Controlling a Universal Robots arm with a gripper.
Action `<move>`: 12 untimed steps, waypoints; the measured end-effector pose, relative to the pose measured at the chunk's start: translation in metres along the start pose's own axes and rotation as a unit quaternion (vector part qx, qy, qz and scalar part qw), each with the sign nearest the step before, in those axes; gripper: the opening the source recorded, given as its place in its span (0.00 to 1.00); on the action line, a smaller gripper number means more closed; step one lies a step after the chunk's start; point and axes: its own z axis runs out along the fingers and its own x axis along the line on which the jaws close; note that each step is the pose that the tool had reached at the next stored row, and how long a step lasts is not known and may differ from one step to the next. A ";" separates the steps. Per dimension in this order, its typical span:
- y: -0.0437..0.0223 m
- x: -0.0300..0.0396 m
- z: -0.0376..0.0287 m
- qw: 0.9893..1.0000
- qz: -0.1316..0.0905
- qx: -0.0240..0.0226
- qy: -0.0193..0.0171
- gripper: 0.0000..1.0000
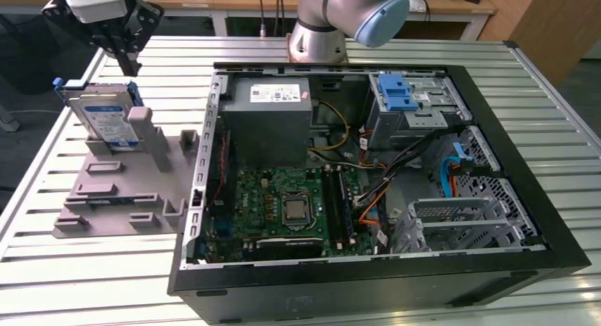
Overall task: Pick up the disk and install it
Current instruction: 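Reach for the disk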
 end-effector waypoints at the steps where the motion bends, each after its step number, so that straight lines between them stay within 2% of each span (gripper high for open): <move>1: -0.0001 0.0016 0.0000 1.000 0.000 0.000 0.000 0.11; 8: 0.0004 0.0130 0.0005 1.000 0.000 0.000 0.000 0.11; 12: 0.0039 0.0192 0.0011 1.000 0.000 0.000 0.000 0.11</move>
